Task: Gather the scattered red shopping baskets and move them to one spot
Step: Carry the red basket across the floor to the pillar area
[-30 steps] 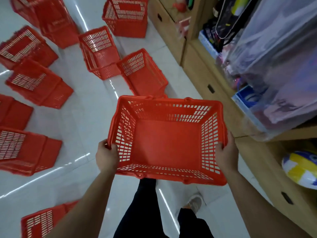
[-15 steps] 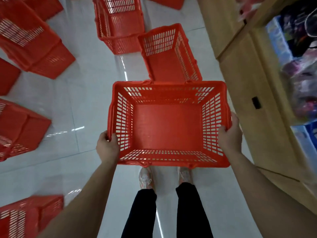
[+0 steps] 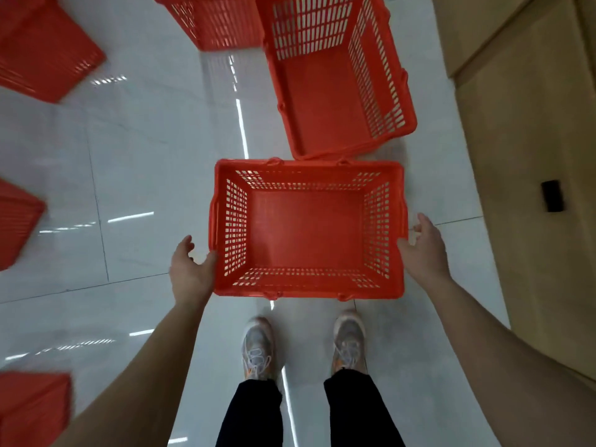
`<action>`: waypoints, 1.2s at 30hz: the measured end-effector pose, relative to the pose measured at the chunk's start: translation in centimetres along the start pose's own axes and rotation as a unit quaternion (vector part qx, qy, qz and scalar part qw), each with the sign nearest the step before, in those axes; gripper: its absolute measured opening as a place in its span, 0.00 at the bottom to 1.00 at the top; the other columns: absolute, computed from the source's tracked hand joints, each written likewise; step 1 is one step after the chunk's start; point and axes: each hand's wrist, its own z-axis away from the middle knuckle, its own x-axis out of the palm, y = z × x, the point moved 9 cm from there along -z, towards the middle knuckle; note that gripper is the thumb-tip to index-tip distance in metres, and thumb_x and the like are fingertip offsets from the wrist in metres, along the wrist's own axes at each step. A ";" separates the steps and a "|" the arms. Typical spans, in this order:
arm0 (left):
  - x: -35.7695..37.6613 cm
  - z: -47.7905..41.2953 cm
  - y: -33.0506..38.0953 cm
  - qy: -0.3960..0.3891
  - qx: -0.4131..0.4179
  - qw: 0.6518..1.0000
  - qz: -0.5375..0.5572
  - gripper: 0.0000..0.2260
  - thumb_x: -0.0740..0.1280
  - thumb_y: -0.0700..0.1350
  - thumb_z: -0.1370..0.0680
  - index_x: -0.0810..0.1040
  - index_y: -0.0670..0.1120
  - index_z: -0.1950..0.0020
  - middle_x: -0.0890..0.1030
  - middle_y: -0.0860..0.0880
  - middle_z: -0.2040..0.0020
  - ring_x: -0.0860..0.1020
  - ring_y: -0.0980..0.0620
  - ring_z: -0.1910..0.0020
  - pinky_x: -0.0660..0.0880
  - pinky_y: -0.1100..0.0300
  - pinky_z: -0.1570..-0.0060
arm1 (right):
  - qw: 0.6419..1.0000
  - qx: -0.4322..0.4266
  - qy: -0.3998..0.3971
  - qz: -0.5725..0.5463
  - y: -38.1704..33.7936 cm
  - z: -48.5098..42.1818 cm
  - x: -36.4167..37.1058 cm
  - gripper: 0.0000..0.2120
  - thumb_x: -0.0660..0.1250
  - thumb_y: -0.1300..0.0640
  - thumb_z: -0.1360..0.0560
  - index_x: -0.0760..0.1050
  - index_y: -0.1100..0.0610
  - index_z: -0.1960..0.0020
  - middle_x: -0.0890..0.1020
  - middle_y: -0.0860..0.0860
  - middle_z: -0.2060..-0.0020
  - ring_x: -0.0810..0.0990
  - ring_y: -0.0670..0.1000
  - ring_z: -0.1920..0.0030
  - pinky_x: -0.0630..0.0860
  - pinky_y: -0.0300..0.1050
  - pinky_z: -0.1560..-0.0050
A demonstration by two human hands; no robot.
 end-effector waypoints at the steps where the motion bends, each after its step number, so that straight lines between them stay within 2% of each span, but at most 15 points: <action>1: 0.5 -0.5 -0.2 0.002 -0.001 1.000 -0.007 0.32 0.72 0.54 0.24 0.65 0.47 0.24 0.74 0.46 0.30 0.74 0.43 0.33 0.72 0.40 0.36 | 1.000 0.016 0.001 0.017 0.7 -0.6 0.7 0.33 0.68 0.56 0.25 0.62 0.58 0.22 0.73 0.61 0.33 0.72 0.63 0.33 0.69 0.60 0.33; 4: 2.3 -2.2 -0.6 0.000 -0.003 1.000 -0.028 0.33 0.69 0.58 0.23 0.62 0.48 0.22 0.73 0.46 0.28 0.75 0.42 0.33 0.73 0.40 0.39 | 0.999 0.034 -0.008 0.035 2.1 -2.3 3.1 0.33 0.66 0.51 0.22 0.60 0.58 0.21 0.70 0.62 0.31 0.69 0.65 0.31 0.67 0.61 0.32; 9: 6.2 -4.6 -1.9 -0.035 -0.010 0.999 -0.012 0.25 0.61 0.58 0.18 0.65 0.49 0.25 0.78 0.44 0.34 0.80 0.42 0.44 0.76 0.45 0.46 | 0.997 0.017 0.009 -0.075 3.4 -3.4 6.4 0.29 0.60 0.50 0.17 0.54 0.48 0.19 0.73 0.58 0.29 0.74 0.60 0.32 0.70 0.55 0.34; 12: 6.9 -4.8 -2.1 -0.009 0.016 1.000 0.007 0.21 0.59 0.56 0.17 0.68 0.48 0.27 0.80 0.45 0.37 0.80 0.45 0.47 0.76 0.47 0.47 | 0.995 0.002 0.032 -0.094 4.0 -3.2 7.0 0.28 0.57 0.53 0.16 0.50 0.42 0.19 0.74 0.55 0.30 0.75 0.59 0.34 0.69 0.51 0.36; 14: 6.1 -4.2 -1.8 0.020 0.035 0.999 0.010 0.20 0.58 0.56 0.17 0.69 0.47 0.28 0.80 0.45 0.38 0.79 0.48 0.49 0.75 0.50 0.49 | 0.994 -0.001 0.040 -0.100 4.0 -2.6 6.8 0.29 0.57 0.55 0.16 0.50 0.43 0.19 0.74 0.54 0.29 0.75 0.59 0.33 0.69 0.52 0.33; 17: 3.2 -2.2 -1.4 0.034 0.029 0.999 0.017 0.21 0.58 0.57 0.17 0.69 0.47 0.28 0.80 0.45 0.39 0.80 0.47 0.48 0.76 0.49 0.48 | 0.995 -0.007 0.023 -0.097 2.4 -0.6 5.4 0.31 0.58 0.56 0.17 0.50 0.42 0.19 0.73 0.54 0.28 0.74 0.57 0.32 0.70 0.55 0.32; 21: -4.7 2.5 -0.5 0.051 0.001 0.998 0.033 0.20 0.58 0.55 0.17 0.71 0.45 0.29 0.81 0.45 0.41 0.79 0.47 0.51 0.74 0.53 0.52 | 0.996 -0.029 -0.006 -0.081 -3.1 3.7 1.7 0.30 0.58 0.57 0.17 0.52 0.45 0.18 0.74 0.55 0.29 0.74 0.59 0.32 0.71 0.58 0.32; 24: -13.4 6.3 0.2 0.080 -0.032 0.995 0.052 0.17 0.60 0.49 0.17 0.73 0.43 0.31 0.81 0.43 0.42 0.79 0.44 0.49 0.72 0.51 0.49 | 0.996 -0.060 -0.025 -0.054 -10.1 7.8 -1.7 0.31 0.60 0.57 0.18 0.53 0.47 0.18 0.75 0.57 0.30 0.75 0.61 0.33 0.71 0.56 0.33; 26: -20.0 8.7 0.6 0.100 -0.048 0.992 0.060 0.15 0.61 0.45 0.17 0.74 0.41 0.32 0.81 0.40 0.42 0.78 0.39 0.45 0.72 0.49 0.45 | 0.994 -0.093 -0.030 -0.041 -16.1 10.9 -4.2 0.31 0.62 0.58 0.19 0.56 0.48 0.19 0.76 0.57 0.31 0.76 0.61 0.35 0.71 0.53 0.35; 28: -26.5 11.0 0.8 0.123 -0.067 0.987 0.076 0.15 0.62 0.43 0.18 0.75 0.39 0.33 0.81 0.38 0.41 0.78 0.38 0.43 0.71 0.50 0.44 | 0.990 -0.132 -0.039 -0.035 -22.7 14.0 -6.3 0.31 0.63 0.59 0.20 0.58 0.47 0.20 0.78 0.56 0.33 0.77 0.61 0.36 0.71 0.50 0.38; 33: -41.6 15.0 0.6 0.191 -0.109 0.967 0.130 0.14 0.63 0.43 0.18 0.76 0.38 0.36 0.81 0.38 0.43 0.78 0.38 0.44 0.70 0.52 0.48 | 0.977 -0.199 -0.080 -0.012 -39.0 21.0 -8.8 0.31 0.65 0.57 0.21 0.59 0.46 0.20 0.77 0.56 0.32 0.76 0.61 0.35 0.70 0.51 0.36; 36: -49.4 15.4 0.9 0.220 -0.119 0.954 0.167 0.15 0.64 0.43 0.18 0.76 0.39 0.34 0.81 0.38 0.41 0.78 0.38 0.43 0.71 0.49 0.44 | 0.967 -0.242 -0.078 -0.011 -48.1 25.1 -9.6 0.31 0.65 0.59 0.21 0.61 0.51 0.21 0.77 0.59 0.32 0.75 0.62 0.33 0.69 0.52 0.34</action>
